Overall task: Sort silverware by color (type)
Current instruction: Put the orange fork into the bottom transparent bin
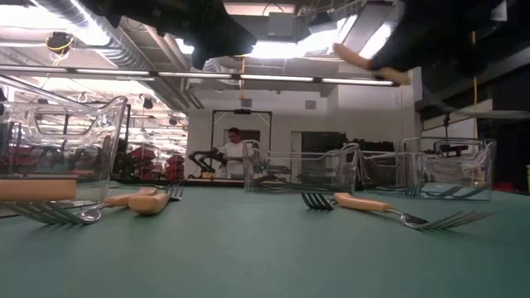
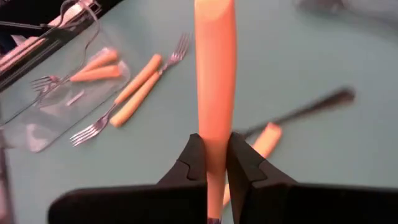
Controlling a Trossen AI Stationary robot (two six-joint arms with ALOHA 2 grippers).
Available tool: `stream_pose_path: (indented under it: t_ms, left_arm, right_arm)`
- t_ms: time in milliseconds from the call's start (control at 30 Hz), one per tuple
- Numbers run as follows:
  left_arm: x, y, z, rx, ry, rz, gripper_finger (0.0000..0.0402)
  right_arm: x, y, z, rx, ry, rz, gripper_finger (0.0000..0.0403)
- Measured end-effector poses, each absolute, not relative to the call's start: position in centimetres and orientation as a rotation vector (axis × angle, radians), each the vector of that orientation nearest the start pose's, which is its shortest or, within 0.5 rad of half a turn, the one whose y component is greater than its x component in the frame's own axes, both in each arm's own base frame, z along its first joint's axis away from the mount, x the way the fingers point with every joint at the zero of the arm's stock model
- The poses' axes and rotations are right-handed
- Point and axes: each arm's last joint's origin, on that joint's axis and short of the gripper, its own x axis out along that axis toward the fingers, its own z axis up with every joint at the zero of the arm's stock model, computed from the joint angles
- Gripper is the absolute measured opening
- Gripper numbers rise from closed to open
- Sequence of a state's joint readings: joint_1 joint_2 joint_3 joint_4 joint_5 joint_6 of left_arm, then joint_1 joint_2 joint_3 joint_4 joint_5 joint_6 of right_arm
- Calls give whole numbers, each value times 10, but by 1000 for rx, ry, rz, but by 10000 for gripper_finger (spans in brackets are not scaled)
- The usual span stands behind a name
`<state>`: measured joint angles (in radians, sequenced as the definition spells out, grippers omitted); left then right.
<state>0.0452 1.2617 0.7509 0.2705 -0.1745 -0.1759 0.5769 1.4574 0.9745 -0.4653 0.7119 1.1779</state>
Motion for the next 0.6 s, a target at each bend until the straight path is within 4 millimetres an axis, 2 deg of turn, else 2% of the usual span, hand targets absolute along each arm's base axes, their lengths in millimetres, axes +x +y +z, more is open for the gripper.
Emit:
stream_pose_path:
  t_ms: [333, 600]
  left_arm:
    - [276, 16, 265, -195, 218, 204, 100]
    - [276, 14, 265, -196, 213, 195, 100]
  right_arm:
    - [290, 89, 246, 324, 490, -491, 7]
    - [311, 50, 260, 254, 377, -489, 8]
